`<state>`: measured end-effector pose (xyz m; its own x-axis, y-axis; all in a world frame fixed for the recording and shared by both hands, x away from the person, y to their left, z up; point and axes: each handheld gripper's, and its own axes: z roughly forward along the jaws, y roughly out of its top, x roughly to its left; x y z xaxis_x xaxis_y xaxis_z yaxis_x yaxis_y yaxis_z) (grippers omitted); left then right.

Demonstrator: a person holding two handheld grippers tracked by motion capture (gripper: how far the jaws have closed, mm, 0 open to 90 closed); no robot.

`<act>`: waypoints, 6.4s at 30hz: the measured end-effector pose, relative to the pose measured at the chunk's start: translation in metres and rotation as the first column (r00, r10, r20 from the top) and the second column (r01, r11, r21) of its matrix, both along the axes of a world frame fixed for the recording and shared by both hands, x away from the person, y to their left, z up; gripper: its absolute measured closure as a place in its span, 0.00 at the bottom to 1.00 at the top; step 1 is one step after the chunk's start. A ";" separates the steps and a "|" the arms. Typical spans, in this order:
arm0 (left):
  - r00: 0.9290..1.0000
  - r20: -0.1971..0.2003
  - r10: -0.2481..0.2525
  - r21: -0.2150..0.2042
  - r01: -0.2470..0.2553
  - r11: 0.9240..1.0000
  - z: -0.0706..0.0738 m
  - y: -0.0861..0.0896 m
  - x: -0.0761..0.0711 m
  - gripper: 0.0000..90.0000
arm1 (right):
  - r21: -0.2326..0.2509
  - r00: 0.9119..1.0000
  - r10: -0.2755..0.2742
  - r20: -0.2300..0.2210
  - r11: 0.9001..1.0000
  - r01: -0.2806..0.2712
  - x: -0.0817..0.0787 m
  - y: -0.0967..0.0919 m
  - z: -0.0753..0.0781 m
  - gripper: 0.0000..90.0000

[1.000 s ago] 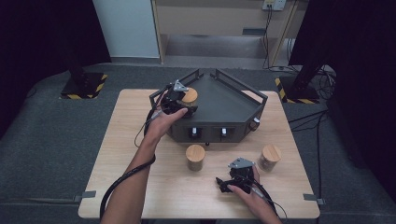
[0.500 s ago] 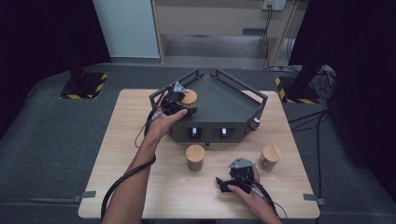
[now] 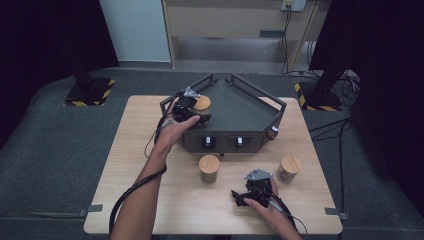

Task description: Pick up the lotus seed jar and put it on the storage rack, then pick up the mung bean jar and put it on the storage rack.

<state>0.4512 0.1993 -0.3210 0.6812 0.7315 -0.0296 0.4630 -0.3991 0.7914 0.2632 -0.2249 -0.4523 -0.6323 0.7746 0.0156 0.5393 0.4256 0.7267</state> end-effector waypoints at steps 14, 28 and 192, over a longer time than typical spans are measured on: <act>1.000 0.011 -0.014 -0.004 0.014 1.000 -0.003 0.003 -0.001 0.27 | 0.000 1.000 0.000 0.000 1.000 0.000 0.000 0.000 0.000 0.01; 1.000 0.029 0.011 0.023 -0.011 1.000 0.001 0.003 -0.010 0.08 | 0.000 1.000 0.001 0.000 1.000 -0.001 0.000 0.000 0.000 0.01; 0.972 -0.076 0.224 0.119 -0.214 0.970 -0.122 0.073 -0.205 0.00 | -0.007 0.990 0.139 -0.011 0.990 -0.139 -0.002 0.035 0.045 0.03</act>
<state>0.2459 0.2721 -0.4432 0.5026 0.8645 0.0064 0.6143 -0.3624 0.7009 0.2613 -0.1895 -0.4070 -0.7338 0.6791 0.0173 0.4819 0.5025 0.7179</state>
